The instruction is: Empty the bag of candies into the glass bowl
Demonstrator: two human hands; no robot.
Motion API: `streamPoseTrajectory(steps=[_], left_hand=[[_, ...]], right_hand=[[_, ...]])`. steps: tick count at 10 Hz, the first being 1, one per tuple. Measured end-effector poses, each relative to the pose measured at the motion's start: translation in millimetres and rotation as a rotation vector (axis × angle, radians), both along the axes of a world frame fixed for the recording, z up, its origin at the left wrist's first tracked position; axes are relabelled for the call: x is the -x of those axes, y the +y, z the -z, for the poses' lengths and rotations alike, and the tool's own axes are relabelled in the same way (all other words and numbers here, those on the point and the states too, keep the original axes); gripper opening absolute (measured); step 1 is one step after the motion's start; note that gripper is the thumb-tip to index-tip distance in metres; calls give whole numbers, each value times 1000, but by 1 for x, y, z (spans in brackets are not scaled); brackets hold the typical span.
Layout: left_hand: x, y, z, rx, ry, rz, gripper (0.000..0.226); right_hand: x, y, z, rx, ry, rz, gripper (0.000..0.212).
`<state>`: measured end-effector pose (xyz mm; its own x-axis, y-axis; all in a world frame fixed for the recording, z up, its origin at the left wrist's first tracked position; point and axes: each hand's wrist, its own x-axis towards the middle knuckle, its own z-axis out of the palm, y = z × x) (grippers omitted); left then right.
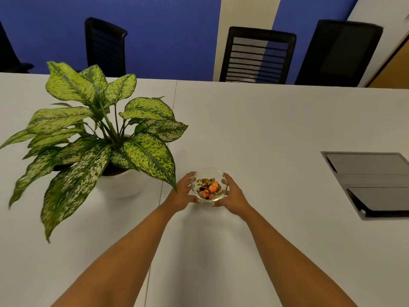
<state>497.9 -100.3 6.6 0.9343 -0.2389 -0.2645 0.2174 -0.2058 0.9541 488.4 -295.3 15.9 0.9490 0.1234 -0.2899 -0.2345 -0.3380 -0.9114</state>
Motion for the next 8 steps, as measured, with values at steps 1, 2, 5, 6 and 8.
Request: streamPoseTrajectory(steps=[1,2,5,6,8], left_hand=[[-21,4,10,1,-31,-14,86],[-32,7,16,1,-53,-26,86],[-43,9,20,-46,-49,-16,87],[-44,11,20,-68,-41,-20,88],[-39,14,10,-342,-62,101,106]], right_hand=[[-23,8,11,15,-3,-11,98],[-36,12,18,35,14,-28,101],[-48,14,23,75,30,-43,101],[-51,16,29,78,42,-33,101],[-47,17,23,108,92,-34,113]])
